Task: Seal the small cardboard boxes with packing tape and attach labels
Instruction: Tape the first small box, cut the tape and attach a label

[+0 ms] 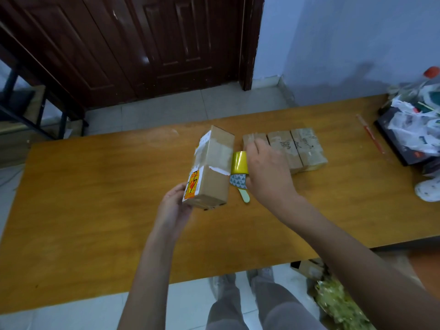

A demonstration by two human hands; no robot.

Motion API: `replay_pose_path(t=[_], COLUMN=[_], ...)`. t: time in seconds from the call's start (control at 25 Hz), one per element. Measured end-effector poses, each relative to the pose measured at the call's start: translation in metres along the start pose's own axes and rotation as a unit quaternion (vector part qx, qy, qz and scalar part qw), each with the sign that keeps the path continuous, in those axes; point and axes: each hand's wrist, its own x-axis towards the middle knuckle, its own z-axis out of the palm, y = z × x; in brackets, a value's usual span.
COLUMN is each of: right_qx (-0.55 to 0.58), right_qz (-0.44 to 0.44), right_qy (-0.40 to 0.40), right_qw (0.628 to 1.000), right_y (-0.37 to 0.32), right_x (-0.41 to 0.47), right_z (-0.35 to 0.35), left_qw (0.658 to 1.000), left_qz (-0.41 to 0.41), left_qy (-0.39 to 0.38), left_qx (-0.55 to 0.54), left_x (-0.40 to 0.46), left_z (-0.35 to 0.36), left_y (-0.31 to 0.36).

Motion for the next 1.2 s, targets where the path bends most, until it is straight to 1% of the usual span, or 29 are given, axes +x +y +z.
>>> replay_pose_path(t=[0.08,0.16,0.2,0.24,0.28,0.32,0.44,0.48,0.56,0.6,0.64,0.72,0.76,0.8,0.88,0.96,1.0,1.04,1.08,1.12,1.16,1.2], right_qx=[0.008,0.008,0.01,0.012,0.015,0.02,0.004,-0.005,-0.007,-0.006,0.001,0.053,0.104,0.165,0.269,0.313,0.316,0.296,0.245,0.161,0.079,0.035], right_qz=[-0.001,-0.016,-0.022,-0.024,-0.025,-0.026,-0.049,-0.056,-0.068,-0.077,-0.084,-0.07,-0.049,-0.026,0.006,0.011,0.01,0.011,0.01,0.003,-0.006,-0.002], right_qy=[-0.015,-0.021,-0.024,-0.027,-0.029,-0.027,-0.029,-0.032,-0.034,-0.034,-0.03,0.002,0.016,0.018,0.002,0.001,0.012,0.034,0.071,0.104,0.121,0.108], right_qw=[1.0,1.0,0.999,0.999,0.999,0.999,0.998,0.998,0.997,0.996,0.996,0.996,0.993,0.986,0.963,0.95,0.949,0.955,0.967,0.981,0.989,0.994], right_y=[0.002,0.002,0.002,0.001,-0.001,-0.002,-0.008,-0.009,-0.011,-0.01,-0.006,0.012,0.023,0.032,0.036,0.032,0.033,0.037,0.046,0.058,0.07,0.078], right_x=[-0.002,-0.002,-0.002,-0.002,-0.002,-0.002,-0.004,-0.005,-0.004,-0.002,-0.001,0.002,0.003,0.002,0.0,0.002,0.004,0.007,0.011,0.014,0.016,0.016], right_z=[-0.003,-0.006,-0.008,-0.01,-0.012,-0.013,-0.015,-0.014,-0.011,-0.01,-0.01,-0.011,-0.012,-0.012,-0.007,-0.002,-0.004,-0.008,-0.013,-0.019,-0.023,-0.024], left_qw=[0.998,0.984,0.969,0.946,0.924,0.912,0.922,0.916,0.888,0.883,0.893,0.94,0.958,0.967,0.967,0.967,0.97,0.974,0.978,0.978,0.976,0.976], left_qz=[-0.048,-0.077,-0.077,-0.071,-0.064,-0.059,-0.044,-0.031,-0.003,0.012,0.022,0.028,0.024,0.02,0.026,0.036,0.038,0.041,0.049,0.061,0.073,0.08], left_qy=[-0.043,-0.118,-0.148,-0.173,-0.181,-0.166,-0.044,0.008,0.091,0.112,0.121,0.109,0.092,0.073,0.049,0.053,0.058,0.064,0.075,0.089,0.097,0.094], left_qx=[0.02,0.111,0.184,0.265,0.331,0.371,0.382,0.401,0.451,0.455,0.433,0.322,0.27,0.245,0.248,0.248,0.235,0.212,0.189,0.178,0.18,0.182], left_x=[-0.005,-0.011,-0.013,-0.015,-0.017,-0.018,-0.017,-0.016,-0.013,-0.012,-0.011,-0.008,-0.007,-0.006,-0.005,-0.003,-0.002,-0.001,0.001,0.003,0.004,0.004], left_z=[-0.006,-0.005,-0.003,0.001,0.006,0.012,0.032,0.039,0.048,0.05,0.049,0.043,0.039,0.037,0.04,0.047,0.048,0.045,0.04,0.033,0.027,0.023], left_y=[0.017,0.026,0.027,0.026,0.023,0.019,0.003,-0.006,-0.022,-0.028,-0.032,-0.031,-0.029,-0.026,-0.024,-0.024,-0.021,-0.016,-0.008,0.0,0.008,0.013])
